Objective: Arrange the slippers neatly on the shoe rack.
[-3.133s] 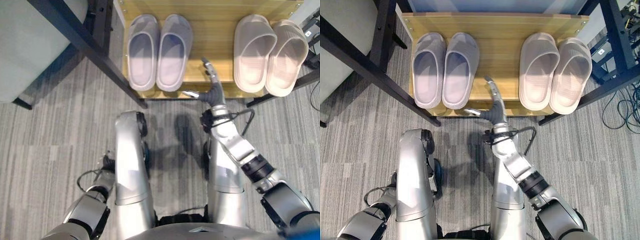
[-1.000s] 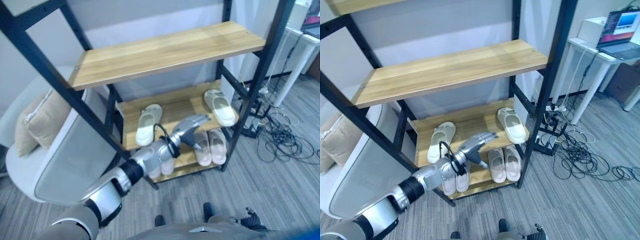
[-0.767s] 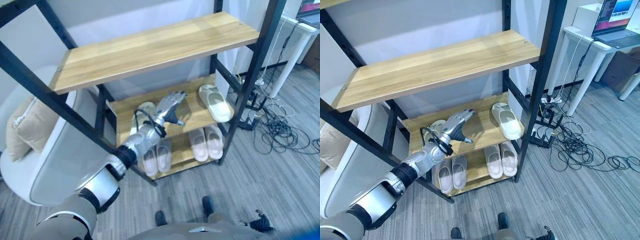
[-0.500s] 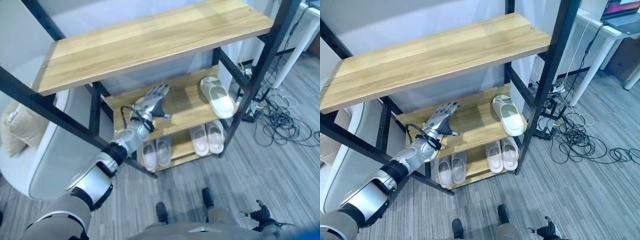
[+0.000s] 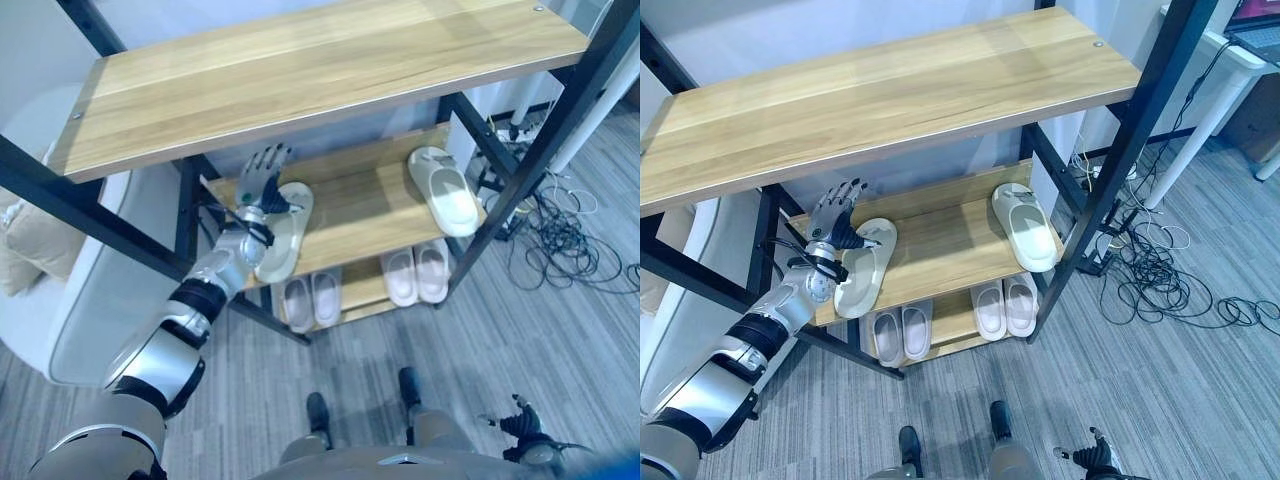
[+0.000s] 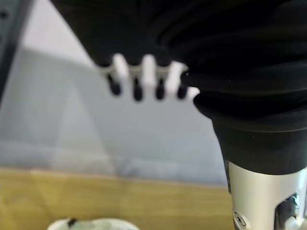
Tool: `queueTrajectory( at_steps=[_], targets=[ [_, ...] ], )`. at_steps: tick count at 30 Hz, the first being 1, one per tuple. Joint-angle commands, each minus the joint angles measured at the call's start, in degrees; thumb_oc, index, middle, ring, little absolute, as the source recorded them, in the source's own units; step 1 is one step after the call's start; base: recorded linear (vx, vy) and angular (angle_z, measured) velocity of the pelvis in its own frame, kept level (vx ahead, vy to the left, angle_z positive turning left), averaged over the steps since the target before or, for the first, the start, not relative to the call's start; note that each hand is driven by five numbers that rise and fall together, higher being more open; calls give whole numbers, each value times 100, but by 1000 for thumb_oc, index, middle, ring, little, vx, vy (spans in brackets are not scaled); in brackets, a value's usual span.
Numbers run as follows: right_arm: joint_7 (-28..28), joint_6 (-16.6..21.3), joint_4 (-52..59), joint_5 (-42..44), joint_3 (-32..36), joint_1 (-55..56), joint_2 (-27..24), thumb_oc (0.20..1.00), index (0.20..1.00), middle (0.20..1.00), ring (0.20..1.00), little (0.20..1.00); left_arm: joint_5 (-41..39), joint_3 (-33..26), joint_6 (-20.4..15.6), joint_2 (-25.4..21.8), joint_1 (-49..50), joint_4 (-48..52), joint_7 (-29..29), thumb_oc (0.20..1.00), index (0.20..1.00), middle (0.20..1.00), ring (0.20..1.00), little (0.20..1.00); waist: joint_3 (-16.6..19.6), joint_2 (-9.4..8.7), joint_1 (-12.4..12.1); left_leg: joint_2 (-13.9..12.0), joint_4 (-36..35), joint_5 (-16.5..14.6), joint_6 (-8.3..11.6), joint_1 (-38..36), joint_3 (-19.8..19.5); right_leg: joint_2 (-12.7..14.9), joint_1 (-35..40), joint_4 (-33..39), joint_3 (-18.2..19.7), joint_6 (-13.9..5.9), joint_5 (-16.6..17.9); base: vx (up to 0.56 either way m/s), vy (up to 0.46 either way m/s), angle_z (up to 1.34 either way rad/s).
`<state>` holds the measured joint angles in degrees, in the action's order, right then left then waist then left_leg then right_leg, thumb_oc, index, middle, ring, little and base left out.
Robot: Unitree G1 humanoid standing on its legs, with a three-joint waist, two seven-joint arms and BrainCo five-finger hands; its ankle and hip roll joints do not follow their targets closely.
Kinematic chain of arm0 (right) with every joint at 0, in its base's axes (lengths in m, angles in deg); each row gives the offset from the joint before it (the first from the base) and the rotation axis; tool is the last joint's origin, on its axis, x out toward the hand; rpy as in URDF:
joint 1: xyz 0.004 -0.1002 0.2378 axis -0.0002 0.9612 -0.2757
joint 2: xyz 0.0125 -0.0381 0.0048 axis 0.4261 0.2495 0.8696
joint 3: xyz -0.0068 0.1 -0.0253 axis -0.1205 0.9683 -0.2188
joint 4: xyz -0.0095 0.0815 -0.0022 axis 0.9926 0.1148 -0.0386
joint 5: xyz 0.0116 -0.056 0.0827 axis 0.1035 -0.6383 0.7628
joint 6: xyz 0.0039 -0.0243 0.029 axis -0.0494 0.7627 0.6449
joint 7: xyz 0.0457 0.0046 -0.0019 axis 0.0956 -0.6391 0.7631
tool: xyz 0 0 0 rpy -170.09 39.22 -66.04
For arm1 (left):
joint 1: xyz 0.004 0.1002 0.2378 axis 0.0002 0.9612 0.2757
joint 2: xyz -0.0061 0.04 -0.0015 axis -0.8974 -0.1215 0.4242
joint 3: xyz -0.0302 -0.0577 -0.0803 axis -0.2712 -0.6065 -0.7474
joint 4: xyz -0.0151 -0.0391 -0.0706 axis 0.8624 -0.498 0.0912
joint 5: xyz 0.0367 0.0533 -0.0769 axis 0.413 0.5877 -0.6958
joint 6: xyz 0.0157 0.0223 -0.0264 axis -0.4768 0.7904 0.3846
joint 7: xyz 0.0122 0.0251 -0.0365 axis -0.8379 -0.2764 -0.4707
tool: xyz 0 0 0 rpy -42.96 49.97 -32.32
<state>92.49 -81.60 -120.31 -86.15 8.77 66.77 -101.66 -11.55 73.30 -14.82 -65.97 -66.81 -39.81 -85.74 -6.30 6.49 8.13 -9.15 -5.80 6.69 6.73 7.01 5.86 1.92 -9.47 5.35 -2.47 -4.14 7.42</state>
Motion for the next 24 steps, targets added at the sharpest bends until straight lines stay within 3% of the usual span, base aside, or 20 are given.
queueTrajectory(
  at_steps=[1, 10, 24],
  targets=[
    [37, 121, -10, 88, 8, -140, 193, 1000, 1000, 1000, 1000, 1000, 70, -312, 7, -228, -137, -52, -114, 1000, 1000, 1000, 1000, 1000, -156, -19, -63, 1, 80, -99, 16, 31, 31, 221, -155, -654, 101, -270, -832, 0, 0, 0],
    [67, 110, 81, 112, -54, -219, 123, 1000, 1000, 1000, 1000, 1000, -479, -133, 35, 112, -505, -1237, -46, 1000, 1000, 1000, 1000, 1000, -187, -10, 17, 13, 80, -81, 15, 123, 25, 211, -253, -655, 91, -274, -794, 2, 1, -1],
    [92, 130, 49, 116, -139, -227, 172, 1000, 1000, 1000, 1000, 1000, -564, -43, 149, 56, -851, -1799, -235, 1000, 1000, 1000, 1000, 1000, -218, -86, 67, -6, 80, -123, 0, 189, 108, 210, -386, -650, 142, -308, -742, 19, 3, -1]
  ],
)
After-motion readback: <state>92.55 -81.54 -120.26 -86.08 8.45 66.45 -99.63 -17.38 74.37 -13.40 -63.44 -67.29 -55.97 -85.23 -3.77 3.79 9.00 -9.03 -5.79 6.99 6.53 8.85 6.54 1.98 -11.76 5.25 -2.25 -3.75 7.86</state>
